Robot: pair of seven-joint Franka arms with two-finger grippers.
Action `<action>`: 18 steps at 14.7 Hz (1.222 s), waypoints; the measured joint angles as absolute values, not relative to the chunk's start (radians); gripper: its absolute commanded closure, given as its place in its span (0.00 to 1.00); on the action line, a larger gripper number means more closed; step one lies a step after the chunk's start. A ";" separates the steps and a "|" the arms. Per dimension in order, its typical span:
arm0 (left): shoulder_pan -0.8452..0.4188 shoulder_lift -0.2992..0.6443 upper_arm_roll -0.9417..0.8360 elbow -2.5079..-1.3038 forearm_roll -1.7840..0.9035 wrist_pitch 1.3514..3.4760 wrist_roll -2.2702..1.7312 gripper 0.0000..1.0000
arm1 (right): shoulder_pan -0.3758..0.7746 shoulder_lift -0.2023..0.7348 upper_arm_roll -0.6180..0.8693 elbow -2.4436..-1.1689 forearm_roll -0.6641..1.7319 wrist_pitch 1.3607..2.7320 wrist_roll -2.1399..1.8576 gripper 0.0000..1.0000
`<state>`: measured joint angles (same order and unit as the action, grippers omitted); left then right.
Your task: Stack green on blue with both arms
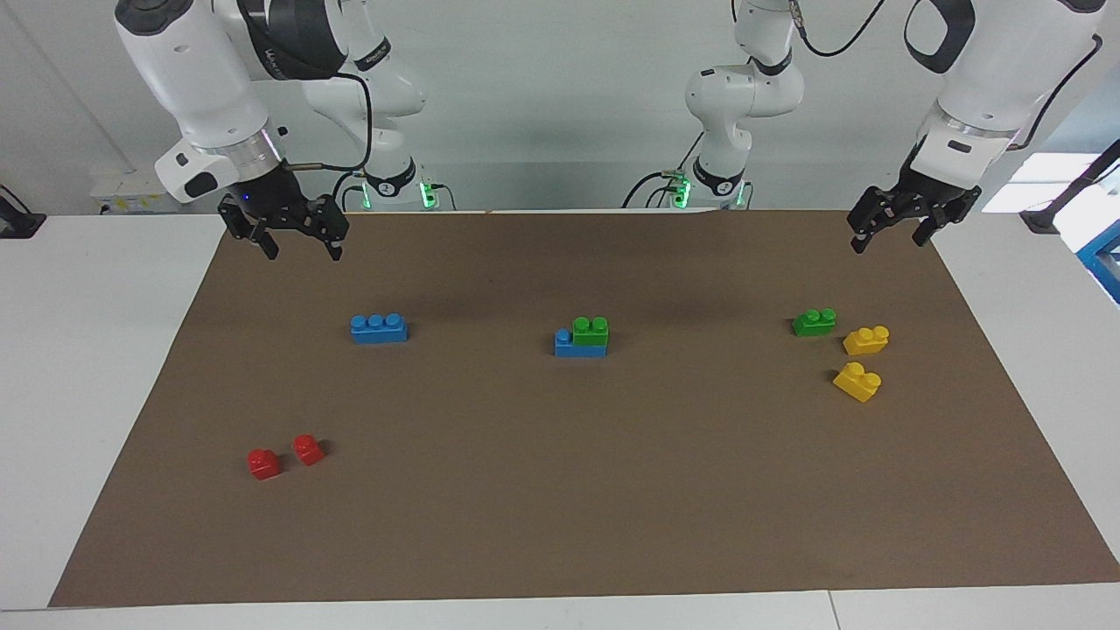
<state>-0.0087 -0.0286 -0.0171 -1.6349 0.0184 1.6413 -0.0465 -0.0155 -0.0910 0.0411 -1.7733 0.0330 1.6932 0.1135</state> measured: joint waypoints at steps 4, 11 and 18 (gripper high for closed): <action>-0.020 -0.022 -0.019 -1.615 0.013 1.596 -0.043 0.00 | -0.021 -0.072 0.040 -1.720 0.024 1.641 0.102 0.00; -0.022 -0.012 -0.008 -1.559 -0.021 1.511 -0.043 0.00 | -0.031 -0.062 0.039 -1.707 -0.021 1.613 0.101 0.00; -0.019 -0.011 -0.003 -1.555 -0.022 1.511 -0.043 0.00 | -0.033 -0.060 0.039 -1.704 -0.023 1.613 0.101 0.00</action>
